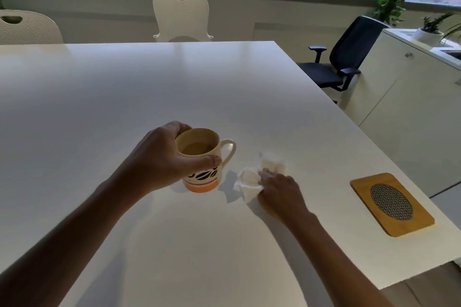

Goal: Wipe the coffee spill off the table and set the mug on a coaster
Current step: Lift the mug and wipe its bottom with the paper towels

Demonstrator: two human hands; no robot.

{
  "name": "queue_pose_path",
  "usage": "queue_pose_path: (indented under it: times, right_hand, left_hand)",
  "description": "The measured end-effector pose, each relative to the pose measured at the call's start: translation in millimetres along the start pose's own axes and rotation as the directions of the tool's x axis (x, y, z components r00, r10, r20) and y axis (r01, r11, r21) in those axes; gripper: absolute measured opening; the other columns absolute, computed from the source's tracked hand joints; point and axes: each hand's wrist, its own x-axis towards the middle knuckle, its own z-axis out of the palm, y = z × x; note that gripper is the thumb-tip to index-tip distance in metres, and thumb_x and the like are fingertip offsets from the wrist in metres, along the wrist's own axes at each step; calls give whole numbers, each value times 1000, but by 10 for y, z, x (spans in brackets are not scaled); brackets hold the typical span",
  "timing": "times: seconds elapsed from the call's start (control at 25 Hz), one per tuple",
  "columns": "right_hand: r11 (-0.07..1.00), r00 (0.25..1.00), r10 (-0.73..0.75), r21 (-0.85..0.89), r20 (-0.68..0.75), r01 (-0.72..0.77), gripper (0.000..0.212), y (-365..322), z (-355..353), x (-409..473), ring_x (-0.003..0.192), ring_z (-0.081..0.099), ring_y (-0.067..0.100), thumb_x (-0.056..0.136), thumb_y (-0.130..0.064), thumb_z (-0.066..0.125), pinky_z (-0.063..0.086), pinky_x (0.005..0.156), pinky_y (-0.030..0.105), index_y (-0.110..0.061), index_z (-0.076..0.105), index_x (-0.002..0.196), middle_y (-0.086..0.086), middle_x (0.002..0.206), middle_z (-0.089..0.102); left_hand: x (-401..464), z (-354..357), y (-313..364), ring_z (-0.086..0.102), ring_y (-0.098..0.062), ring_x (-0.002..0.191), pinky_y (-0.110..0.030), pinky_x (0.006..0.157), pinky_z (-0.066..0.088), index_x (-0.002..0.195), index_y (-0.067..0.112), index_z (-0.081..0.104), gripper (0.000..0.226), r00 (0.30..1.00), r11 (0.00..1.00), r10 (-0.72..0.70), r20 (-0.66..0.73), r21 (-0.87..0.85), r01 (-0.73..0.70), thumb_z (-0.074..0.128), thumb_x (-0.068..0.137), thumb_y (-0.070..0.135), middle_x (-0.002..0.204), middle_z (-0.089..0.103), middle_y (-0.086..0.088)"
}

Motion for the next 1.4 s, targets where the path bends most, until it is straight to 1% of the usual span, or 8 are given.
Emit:
queue_pose_path:
  times: [0.12, 0.24, 0.32, 0.48, 0.64, 1.0, 1.24, 1.4]
  right_hand:
    - [927, 971, 97, 335, 220, -168, 20, -81, -52, -55, 81, 70, 33, 83, -13, 54, 43, 67, 37, -24, 70, 86, 7, 84, 77]
    - [211, 879, 102, 853, 466, -477, 15, 71, -238, -183, 72, 68, 16, 78, -11, 68, 47, 63, 28, -20, 80, 79, 1, 78, 76]
    - [-152, 840, -14, 829, 543, -539, 31, 277, -279, -334, 89, 77, 23, 77, -13, 84, 60, 67, 32, -7, 85, 107, 13, 103, 82]
    - [-413, 857, -64, 769, 511, -488, 46, 642, -272, -636, 108, 78, 37, 82, -8, 89, 68, 83, 45, 3, 76, 125, 26, 122, 76]
    - [-460, 863, 124, 799, 490, -388, 32, 982, -265, -899, 109, 78, 35, 94, 4, 69, 69, 80, 41, -4, 78, 123, 25, 122, 76]
    - [-326, 773, 522, 922, 361, -210, 38, 1563, -238, -1295, 98, 81, 32, 80, -7, 78, 68, 81, 38, 0, 79, 117, 23, 112, 80]
    - [-393, 865, 375, 902, 333, -177, 36, 1826, -334, -1540, 93, 82, 23, 77, 5, 69, 66, 74, 25, -7, 86, 107, 16, 108, 83]
    - [-579, 875, 340, 810, 344, -93, 55, 1962, -328, -1774, 82, 83, 27, 48, -17, 98, 66, 62, 22, 2, 85, 98, 21, 113, 82]
  left_hand:
    - [-18, -51, -16, 74, -12, 93, -24, 71, 64, 125, 29, 63, 100, 1000, 1000, 9, 9, 3, -9, 79, 46, 88, 106, 73, 16]
    - [-12, -83, -17, 74, -12, 94, -26, 72, 64, 125, 29, 64, 98, 1000, 1000, 15, 5, 12, -15, 77, 45, 85, 106, 73, 15]
    - [-1, -82, -8, 74, -12, 94, -27, 73, 64, 125, 28, 64, 98, 1000, 1000, 24, 6, 16, -24, 77, 46, 84, 107, 72, 16]
    - [31, -5, 14, 73, -13, 94, -28, 73, 64, 125, 29, 63, 97, 999, 999, 32, -5, 30, -32, 78, 47, 85, 107, 71, 17]
    - [93, 164, 40, 72, -9, 92, -23, 71, 62, 123, 31, 64, 95, 999, 998, 43, -23, 49, -42, 78, 47, 86, 105, 71, 20]
    - [358, 724, 205, 71, -3, 91, -17, 68, 58, 121, 35, 63, 90, 998, 996, 61, -6, 65, -61, 79, 48, 85, 103, 70, 22]
    - [621, 1198, 379, 71, -10, 93, -19, 70, 59, 129, 28, 62, 99, 995, 991, 99, 23, 87, -101, 77, 49, 85, 111, 70, 13]
    - [833, 1542, 503, 70, -11, 95, -23, 72, 60, 129, 26, 63, 102, 992, 986, 124, 31, 110, -126, 76, 49, 86, 112, 71, 11]
